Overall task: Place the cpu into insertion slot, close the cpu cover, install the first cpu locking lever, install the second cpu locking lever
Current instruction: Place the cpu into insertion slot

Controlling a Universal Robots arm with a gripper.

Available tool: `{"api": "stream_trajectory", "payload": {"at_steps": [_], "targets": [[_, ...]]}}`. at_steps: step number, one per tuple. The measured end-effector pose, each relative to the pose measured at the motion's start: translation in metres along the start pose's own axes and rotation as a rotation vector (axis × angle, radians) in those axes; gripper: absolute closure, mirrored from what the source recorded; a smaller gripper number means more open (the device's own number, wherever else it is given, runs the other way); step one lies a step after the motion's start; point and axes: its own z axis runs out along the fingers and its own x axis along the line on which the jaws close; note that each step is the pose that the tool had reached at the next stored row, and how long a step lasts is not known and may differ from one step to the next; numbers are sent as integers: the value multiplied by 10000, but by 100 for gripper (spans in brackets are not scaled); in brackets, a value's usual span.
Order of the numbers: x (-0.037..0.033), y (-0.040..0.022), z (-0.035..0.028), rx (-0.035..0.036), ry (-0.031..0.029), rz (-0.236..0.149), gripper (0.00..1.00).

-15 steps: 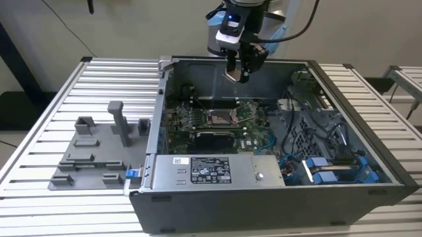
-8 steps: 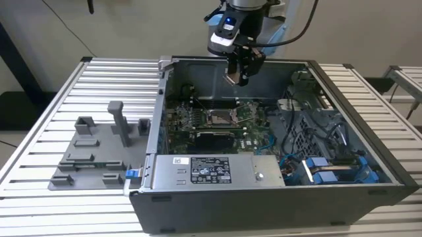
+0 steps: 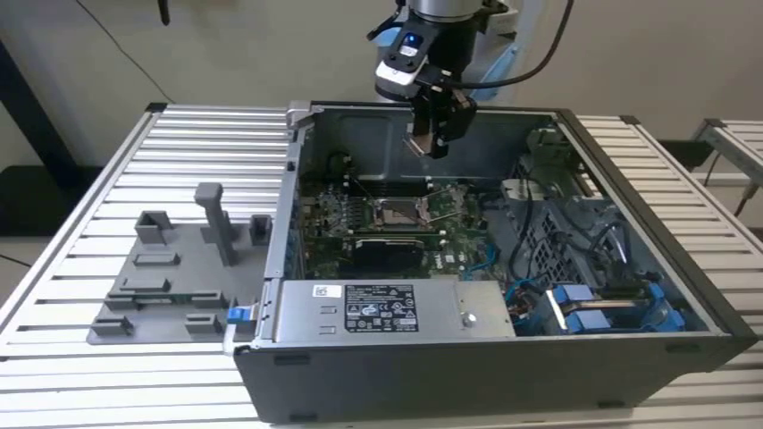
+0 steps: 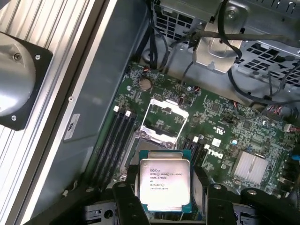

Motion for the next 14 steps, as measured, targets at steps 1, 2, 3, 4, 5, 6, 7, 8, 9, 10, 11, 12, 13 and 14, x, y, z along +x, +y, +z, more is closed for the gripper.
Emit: {"api": "stream_trajectory", "payload": {"at_steps": [1, 2, 3, 4, 5, 6, 7, 8, 9, 10, 11, 12, 13, 14], "targets": [[0, 0, 3, -2, -6, 70, 46], [0, -1, 7, -4, -14, 152, 46], [0, -1, 8, -4, -21, 232, 46], [0, -1, 9, -6, -27, 299, 46], [0, -1, 12, -9, -33, 372, 46], [0, -1, 13, -9, -38, 432, 46], [-1, -1, 13, -11, -43, 480, 46], [-1, -1, 14, -12, -46, 524, 46], [-1, -1, 15, -13, -47, 550, 46], [0, -1, 16, -13, -51, 578, 46], [0, -1, 18, -15, -53, 610, 46], [0, -1, 18, -15, -56, 640, 46], [0, -1, 19, -15, -60, 668, 46], [0, -1, 20, -16, -63, 705, 46]]}}
